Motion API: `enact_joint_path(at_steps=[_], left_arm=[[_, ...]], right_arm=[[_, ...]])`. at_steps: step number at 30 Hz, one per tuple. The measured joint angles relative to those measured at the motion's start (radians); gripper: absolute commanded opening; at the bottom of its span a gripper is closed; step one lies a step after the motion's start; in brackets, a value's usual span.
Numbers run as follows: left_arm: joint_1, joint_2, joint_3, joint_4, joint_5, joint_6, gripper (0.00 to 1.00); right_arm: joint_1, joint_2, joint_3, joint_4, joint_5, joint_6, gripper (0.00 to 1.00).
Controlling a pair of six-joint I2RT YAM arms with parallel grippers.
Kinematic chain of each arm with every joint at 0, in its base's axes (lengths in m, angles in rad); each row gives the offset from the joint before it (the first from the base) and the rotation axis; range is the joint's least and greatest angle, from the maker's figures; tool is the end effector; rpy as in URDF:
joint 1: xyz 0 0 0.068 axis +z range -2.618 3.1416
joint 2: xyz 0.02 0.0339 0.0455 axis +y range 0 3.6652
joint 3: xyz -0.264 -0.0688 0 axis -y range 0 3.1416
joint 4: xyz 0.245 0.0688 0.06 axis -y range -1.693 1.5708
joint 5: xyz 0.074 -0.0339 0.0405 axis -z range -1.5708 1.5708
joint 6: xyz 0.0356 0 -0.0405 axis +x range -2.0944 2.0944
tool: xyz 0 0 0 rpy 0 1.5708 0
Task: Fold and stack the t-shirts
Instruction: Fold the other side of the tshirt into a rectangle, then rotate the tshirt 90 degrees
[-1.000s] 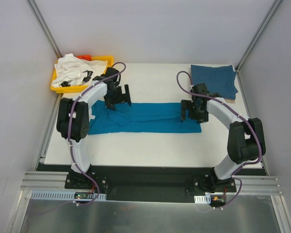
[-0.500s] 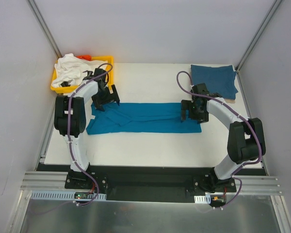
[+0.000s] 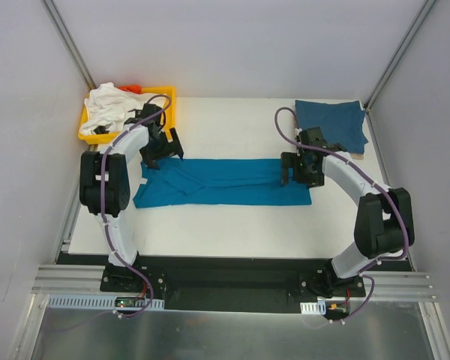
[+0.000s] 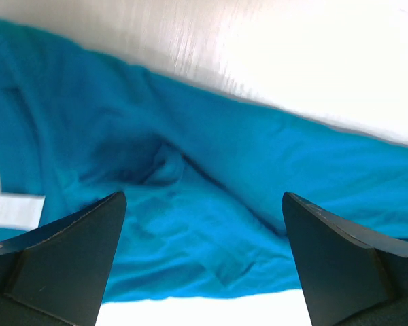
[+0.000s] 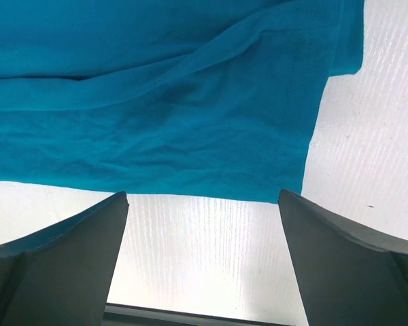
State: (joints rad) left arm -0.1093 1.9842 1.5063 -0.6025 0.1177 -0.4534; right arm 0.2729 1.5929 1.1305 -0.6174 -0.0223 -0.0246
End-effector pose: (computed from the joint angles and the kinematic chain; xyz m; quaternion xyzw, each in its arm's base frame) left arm 0.4197 -0.0503 0.1994 -0.1517 0.9566 -0.1221 0.2170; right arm 0.3114 0.0880 0.2252 -0.1464 0.9588 0.0408 0.2398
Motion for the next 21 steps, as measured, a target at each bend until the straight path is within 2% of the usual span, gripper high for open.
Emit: enact_joint_path(at_steps=[6, 10, 14, 21], left_arm=[[0.0, -0.231, -0.119, 0.002, -0.013, -0.019, 0.99], [-0.007, -0.343, -0.197, 0.023, 0.006, -0.041, 0.99], [-0.032, -0.364, -0.267, 0.039, 0.039, -0.061, 0.99], [-0.057, -0.352, -0.362, 0.151, 0.214, -0.096, 1.0]], right_arm=[[0.011, -0.008, 0.024, 0.007, -0.033, -0.011, 0.96], [0.072, -0.005, 0.059, 0.02, -0.069, -0.01, 0.96], [0.16, 0.019, 0.065, 0.071, -0.185, 0.008, 0.96], [0.245, 0.186, 0.096, 0.15, -0.335, 0.056, 0.96]])
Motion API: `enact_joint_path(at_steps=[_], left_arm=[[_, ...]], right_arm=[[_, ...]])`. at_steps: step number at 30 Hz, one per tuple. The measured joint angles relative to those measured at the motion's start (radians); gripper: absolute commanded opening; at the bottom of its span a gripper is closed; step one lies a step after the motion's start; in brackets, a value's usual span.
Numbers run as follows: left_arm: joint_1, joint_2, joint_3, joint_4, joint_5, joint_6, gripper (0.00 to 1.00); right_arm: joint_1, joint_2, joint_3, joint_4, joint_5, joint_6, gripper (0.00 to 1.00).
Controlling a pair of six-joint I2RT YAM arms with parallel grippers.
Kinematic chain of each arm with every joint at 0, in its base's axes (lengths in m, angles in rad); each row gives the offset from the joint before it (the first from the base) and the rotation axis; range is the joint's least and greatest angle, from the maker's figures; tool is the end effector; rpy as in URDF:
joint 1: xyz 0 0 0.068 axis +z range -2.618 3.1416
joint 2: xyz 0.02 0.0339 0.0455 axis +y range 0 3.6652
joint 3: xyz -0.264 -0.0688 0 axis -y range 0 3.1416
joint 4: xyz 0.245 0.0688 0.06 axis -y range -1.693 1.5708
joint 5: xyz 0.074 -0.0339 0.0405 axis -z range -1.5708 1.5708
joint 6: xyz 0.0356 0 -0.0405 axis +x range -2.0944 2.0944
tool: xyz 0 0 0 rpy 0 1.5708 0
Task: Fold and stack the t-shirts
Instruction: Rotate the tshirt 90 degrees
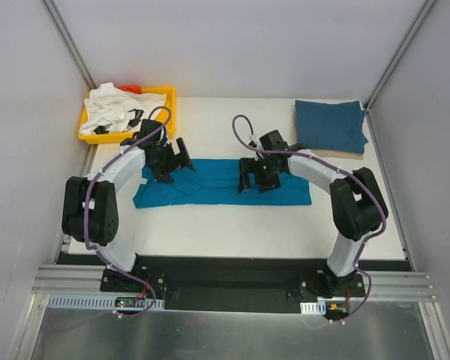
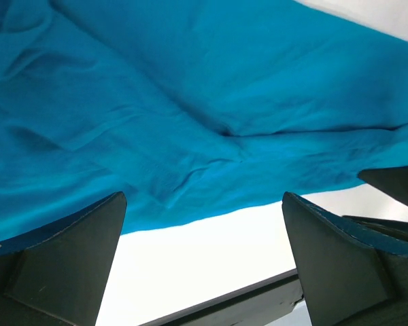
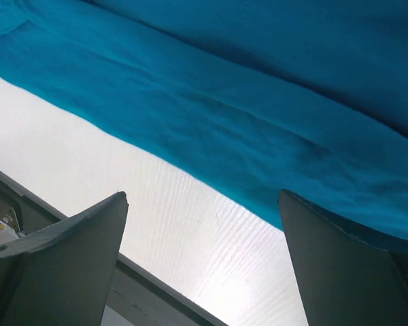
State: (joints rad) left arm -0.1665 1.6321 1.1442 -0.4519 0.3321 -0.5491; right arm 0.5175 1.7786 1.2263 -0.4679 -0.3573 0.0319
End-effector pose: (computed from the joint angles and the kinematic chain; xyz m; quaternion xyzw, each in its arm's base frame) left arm 0.3375 -0.0685 0.2282 -0.1279 0.9302 -0.2544 0.2316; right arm 0.3160 0.1942 0.2029 -0.2746 0.9076 0.2372 0.2111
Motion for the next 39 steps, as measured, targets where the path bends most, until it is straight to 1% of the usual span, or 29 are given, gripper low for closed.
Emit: enact_joint_path(at_steps=[6, 11, 18, 26, 32, 36, 39], left_arm=[[-0.004, 0.065, -0.001, 0.065, 0.048, -0.018, 0.99], [-0.004, 0.116, -0.001, 0.074, 0.053, -0.02, 0.99], [-0.002, 0.139, -0.001, 0.076, 0.051, -0.021, 0.99], [0.005, 0.179, 0.008, 0.08, 0.034, -0.021, 0.99], [0.011, 0.212, 0.05, 0.08, 0.03, -0.027, 0.99], [0.011, 0.239, 0.083, 0.08, 0.035, -0.035, 0.99], [0.011, 0.266, 0.116, 0.079, 0.039, -0.036, 0.99]], right_arm=[[-0.008, 0.089, 0.074, 0.002, 0.016, 0.004, 0.96], [-0.044, 0.167, 0.159, 0.019, 0.041, 0.005, 0.96], [-0.099, 0.229, 0.205, 0.024, 0.043, 0.009, 0.96], [-0.105, 0.225, 0.208, 0.021, 0.045, 0.001, 0.96], [-0.113, 0.151, 0.203, -0.03, 0.131, -0.04, 0.96], [-0.148, 0.124, 0.206, -0.033, 0.15, -0.044, 0.96], [-0.195, 0.149, 0.218, -0.04, 0.15, -0.042, 0.96]])
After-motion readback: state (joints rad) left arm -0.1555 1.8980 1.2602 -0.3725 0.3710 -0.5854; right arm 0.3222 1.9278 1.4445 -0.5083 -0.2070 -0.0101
